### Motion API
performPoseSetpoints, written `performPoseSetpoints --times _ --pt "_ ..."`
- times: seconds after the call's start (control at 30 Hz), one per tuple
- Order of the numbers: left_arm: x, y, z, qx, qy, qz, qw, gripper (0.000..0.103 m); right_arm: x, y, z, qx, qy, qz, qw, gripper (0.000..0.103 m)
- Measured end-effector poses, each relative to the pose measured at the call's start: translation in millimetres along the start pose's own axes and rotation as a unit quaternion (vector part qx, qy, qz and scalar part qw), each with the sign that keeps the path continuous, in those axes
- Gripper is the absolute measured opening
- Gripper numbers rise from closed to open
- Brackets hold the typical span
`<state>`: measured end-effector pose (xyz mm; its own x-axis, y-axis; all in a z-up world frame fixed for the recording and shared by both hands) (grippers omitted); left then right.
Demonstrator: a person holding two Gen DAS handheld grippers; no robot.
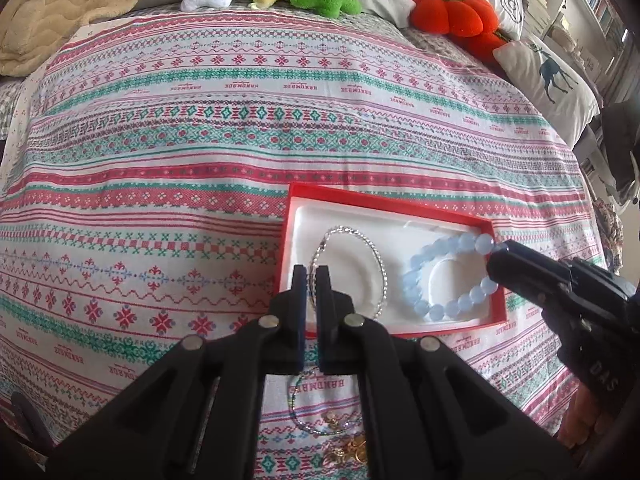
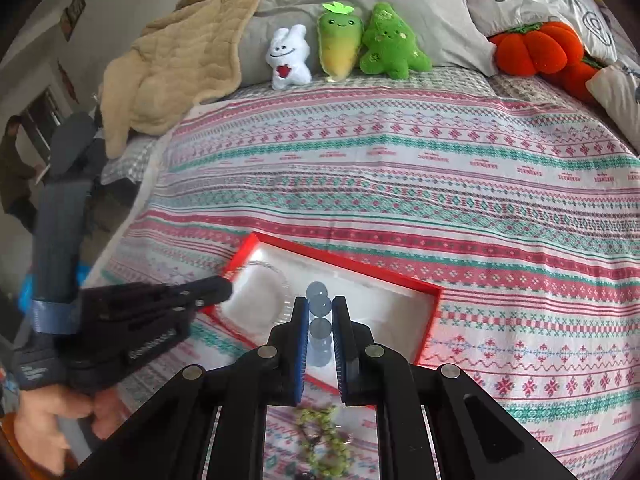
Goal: Organize jewelry
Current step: 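Open both tools to release the bracelets and lift away, then grasp the gold ring with the left tool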
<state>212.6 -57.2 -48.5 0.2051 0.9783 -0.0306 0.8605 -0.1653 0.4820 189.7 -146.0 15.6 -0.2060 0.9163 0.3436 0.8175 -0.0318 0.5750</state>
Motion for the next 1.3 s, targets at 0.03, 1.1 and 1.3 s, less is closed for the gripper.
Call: performPoseSetpoints --times 0.03,1.1,1.3 --pt "-0.4 -0.4 2.0 0.0 0.005 0.005 1.0 0.005 -5.8 -1.9 1.2 0.003 -0.006 0.002 1.0 0.012" --pt "3.7 -63.5 -41.0 0.032 0.027 0.012 0.999 0.081 -21.4 -68.4 -51.1 0.071 -0.091 -0.039 0.993 0.071" --pt "-3.1 -90.7 -42.7 0.053 0.013 0.009 0.9985 0.081 -23.0 -89.3 -47.0 0.098 -0.09 -0.029 0.991 0.072"
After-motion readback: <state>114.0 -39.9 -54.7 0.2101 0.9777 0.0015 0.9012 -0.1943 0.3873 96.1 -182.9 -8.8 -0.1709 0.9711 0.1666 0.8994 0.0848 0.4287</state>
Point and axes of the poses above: each gripper's, at about its wrist camera, not at the fingertips, and z roughly the way its jaws point, x to its left, y to its top, the point moved 10 cm from there along z, roughly the way its jaws point, and after that the axes turned 10 degrees about y, right-handed, at the moved point
